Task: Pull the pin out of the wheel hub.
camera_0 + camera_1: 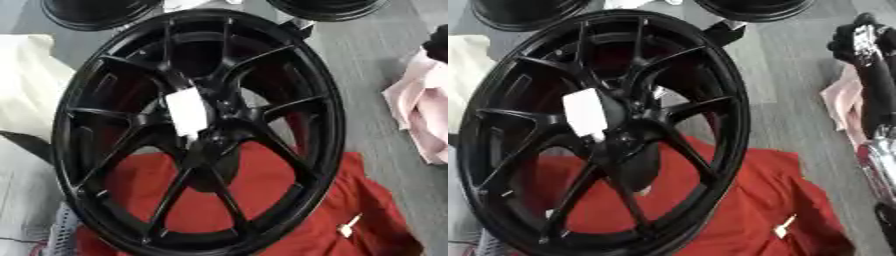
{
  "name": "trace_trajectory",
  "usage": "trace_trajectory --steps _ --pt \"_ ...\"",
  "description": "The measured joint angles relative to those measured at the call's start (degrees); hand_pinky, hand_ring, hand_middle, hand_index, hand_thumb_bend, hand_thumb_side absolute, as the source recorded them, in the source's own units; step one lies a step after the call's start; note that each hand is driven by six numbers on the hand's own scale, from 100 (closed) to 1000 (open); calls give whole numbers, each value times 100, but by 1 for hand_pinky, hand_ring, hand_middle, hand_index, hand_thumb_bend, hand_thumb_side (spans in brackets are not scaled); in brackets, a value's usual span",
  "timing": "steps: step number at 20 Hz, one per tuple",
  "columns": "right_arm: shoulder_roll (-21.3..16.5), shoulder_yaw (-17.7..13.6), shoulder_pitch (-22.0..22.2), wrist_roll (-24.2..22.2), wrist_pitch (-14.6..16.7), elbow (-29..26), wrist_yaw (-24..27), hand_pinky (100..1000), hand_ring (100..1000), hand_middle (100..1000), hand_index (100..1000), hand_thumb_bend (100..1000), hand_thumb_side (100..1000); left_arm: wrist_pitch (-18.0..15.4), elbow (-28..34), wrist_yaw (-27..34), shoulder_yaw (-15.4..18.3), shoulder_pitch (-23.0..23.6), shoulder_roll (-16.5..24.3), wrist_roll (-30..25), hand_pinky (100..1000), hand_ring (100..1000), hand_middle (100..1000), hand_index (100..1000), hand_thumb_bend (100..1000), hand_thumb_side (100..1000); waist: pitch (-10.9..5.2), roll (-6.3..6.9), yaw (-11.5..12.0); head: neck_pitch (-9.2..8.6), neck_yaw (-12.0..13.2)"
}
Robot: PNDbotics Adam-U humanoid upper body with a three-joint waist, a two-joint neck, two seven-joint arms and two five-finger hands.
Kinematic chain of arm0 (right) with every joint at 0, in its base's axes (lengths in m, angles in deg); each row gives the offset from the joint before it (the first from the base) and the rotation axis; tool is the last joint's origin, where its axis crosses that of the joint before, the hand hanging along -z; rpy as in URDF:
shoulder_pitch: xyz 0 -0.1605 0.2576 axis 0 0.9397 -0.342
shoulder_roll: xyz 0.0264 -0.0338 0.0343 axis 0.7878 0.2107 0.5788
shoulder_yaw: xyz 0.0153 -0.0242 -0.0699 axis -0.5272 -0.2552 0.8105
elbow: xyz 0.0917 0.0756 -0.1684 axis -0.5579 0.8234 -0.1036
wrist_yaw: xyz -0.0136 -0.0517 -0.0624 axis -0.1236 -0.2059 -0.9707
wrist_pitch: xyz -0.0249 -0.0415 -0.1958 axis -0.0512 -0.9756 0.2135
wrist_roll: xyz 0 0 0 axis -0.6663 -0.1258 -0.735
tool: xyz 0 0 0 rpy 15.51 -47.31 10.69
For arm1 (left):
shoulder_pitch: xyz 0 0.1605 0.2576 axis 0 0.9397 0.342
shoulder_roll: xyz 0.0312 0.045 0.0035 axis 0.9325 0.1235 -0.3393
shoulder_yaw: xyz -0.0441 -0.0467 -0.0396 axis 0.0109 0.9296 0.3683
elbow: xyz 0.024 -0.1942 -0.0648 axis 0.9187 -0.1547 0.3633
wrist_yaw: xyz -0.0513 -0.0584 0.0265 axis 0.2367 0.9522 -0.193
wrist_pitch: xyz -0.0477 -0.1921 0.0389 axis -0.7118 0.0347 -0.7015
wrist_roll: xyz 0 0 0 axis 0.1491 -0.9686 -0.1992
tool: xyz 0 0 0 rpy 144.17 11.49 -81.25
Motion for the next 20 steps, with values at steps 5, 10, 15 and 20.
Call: trace_trajectory --steps 5,10,15,20 --pt "0 -30 -1 22 22 0 -10 763 670 583 617 100 673 123 -443 -334 299 660 320 389 674 467 288 399 100 201 0 4 0 -1 -7" --pt "0 -65 -13 55 55 0 -19 763 670 584 617 100 674 256 -733 -623 539 1531 491 803 688 485 316 428 100 206 13 -16 0 -7 -22" --pt "8 -86 -61 74 72 0 -19 763 670 583 617 100 674 326 -889 -623 644 2187 456 1192 727 537 405 522 100 200 48 -61 -8 -16 -27" --pt "49 -87 -66 79 77 0 -17 763 670 584 617 100 675 331 -912 -586 646 2578 280 1326 798 637 539 712 100 214 56 -128 -35 -64 -8"
